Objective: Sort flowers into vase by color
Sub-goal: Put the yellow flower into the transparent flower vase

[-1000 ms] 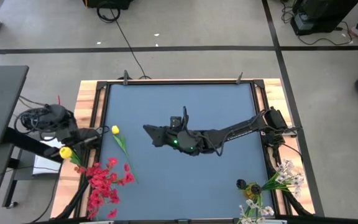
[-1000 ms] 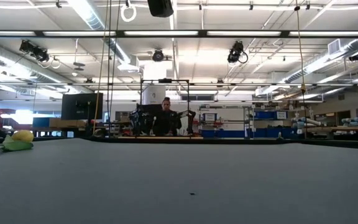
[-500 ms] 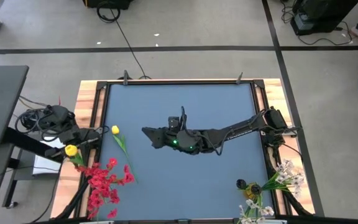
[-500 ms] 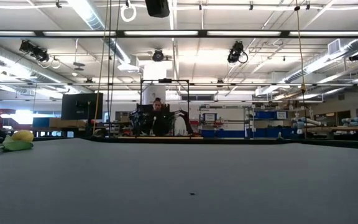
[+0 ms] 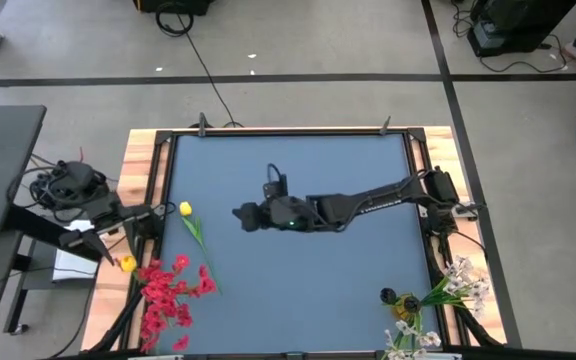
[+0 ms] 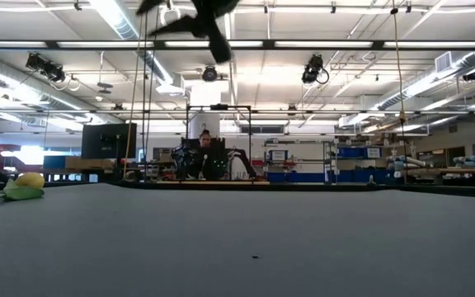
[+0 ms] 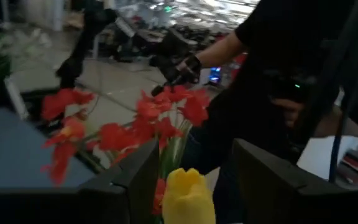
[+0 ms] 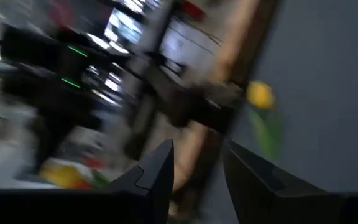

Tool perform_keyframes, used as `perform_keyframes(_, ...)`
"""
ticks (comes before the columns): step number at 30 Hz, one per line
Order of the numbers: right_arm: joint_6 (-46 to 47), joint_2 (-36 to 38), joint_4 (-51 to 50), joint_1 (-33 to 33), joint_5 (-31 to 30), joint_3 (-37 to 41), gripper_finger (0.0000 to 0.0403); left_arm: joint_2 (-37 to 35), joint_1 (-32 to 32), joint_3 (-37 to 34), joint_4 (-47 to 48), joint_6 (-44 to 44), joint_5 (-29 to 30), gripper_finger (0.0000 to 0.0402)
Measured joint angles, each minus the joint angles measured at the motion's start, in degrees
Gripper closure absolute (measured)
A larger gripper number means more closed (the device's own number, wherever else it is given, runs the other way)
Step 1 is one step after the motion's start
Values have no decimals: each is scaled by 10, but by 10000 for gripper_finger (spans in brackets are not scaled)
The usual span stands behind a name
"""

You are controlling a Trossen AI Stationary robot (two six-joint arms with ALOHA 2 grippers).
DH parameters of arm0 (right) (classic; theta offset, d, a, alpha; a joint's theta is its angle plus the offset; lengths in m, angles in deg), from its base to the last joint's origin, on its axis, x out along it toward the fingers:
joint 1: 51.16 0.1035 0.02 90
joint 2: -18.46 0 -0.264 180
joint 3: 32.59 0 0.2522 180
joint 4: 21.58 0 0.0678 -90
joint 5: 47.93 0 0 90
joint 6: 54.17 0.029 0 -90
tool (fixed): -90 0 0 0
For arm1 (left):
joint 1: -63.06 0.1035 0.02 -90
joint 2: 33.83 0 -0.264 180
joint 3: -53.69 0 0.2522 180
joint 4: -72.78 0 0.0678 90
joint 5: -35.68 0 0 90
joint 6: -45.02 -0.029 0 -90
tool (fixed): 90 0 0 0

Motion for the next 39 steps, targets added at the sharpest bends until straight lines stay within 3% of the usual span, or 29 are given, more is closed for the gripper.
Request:
perform_keyframes(7, -27, -2, -86, -24, 79, 0, 257, 0, 0, 64, 113, 16, 113, 192)
perform_keyframes(11, -43, -36, -68, -38, 138, 0, 257, 3, 0, 113, 188, 39, 259, 192)
perform_keyframes(14, -45, -73, -34, -46, 170, 0, 257, 22, 0, 139, 260, 100, 359, 193)
perform_keyframes(19, -38, -124, 49, -52, 194, 0, 257, 87, -1, 141, 378, 206, 453, 200)
perform_keyframes(23, -18, -135, 57, -57, 196, 1, 257, 152, -1, 141, 433, 313, 541, 200)
perform_keyframes(26, -19, -125, 25, -60, 188, 1, 258, 198, 0, 141, 438, 397, 576, 200)
perform_keyframes(31, -25, -101, -59, -71, 194, 0, 260, 280, 11, 141, 438, 500, 585, 200)
perform_keyframes(37, -84, -97, -107, -89, 305, 0, 260, 355, 48, 141, 440, 576, 575, 200)
perform_keyframes(39, -95, -97, -130, -92, 317, 0, 260, 373, 65, 141, 439, 591, 566, 200)
